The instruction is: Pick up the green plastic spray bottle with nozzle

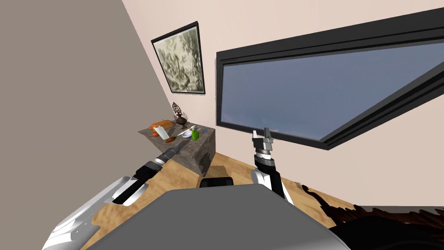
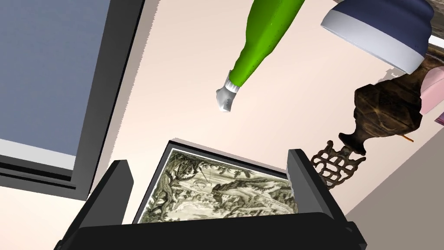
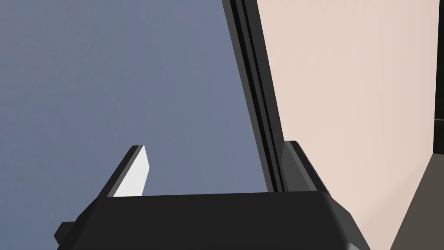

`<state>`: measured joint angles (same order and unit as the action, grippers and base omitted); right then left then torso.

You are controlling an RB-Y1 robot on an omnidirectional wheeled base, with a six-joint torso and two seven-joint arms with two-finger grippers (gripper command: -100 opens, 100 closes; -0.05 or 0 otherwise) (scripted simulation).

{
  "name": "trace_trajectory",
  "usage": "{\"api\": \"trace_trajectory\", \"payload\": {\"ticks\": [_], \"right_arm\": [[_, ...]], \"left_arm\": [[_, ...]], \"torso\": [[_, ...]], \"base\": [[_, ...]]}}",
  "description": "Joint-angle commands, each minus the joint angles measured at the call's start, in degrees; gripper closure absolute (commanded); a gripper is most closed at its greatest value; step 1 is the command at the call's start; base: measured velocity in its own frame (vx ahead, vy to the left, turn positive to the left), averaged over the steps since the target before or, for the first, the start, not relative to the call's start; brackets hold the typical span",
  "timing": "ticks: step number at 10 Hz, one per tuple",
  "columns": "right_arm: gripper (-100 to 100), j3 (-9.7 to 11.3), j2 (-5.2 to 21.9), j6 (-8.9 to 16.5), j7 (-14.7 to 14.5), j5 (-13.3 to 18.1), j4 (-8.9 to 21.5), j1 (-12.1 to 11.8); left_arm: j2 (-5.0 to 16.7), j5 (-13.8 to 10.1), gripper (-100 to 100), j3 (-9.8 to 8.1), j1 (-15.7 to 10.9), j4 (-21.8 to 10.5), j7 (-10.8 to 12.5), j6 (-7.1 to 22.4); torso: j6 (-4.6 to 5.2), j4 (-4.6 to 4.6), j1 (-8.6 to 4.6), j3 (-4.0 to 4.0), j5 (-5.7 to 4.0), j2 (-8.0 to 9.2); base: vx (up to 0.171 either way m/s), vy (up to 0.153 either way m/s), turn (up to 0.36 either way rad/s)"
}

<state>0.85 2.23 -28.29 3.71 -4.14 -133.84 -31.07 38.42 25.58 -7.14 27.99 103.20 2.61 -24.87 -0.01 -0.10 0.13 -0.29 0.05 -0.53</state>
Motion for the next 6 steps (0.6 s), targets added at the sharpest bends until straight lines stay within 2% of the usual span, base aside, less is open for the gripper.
{"api": "trace_trajectory", "payload": {"ticks": [1,6], "right_arm": [[0,0.0,0.0,0.0,0.0,0.0,0.0,0.0],[0,0.0,0.0,0.0,0.0,0.0,0.0,-0.01]], "left_arm": [[2.15,0.68,-100,0.41,-0.28,-1.46,-2.26,0.37],[9.38,2.02,-100,1.06,-0.39,-4.79,-8.57,1.45]], "torso": [[0.0,0.0,0.0,0.0,0.0,0.0],[-0.01,-0.05,-0.03,-0.12,-0.01,-0.21]], "base": [[0.113,-0.028,-0.141],[0.128,-0.01,-0.123]]}}
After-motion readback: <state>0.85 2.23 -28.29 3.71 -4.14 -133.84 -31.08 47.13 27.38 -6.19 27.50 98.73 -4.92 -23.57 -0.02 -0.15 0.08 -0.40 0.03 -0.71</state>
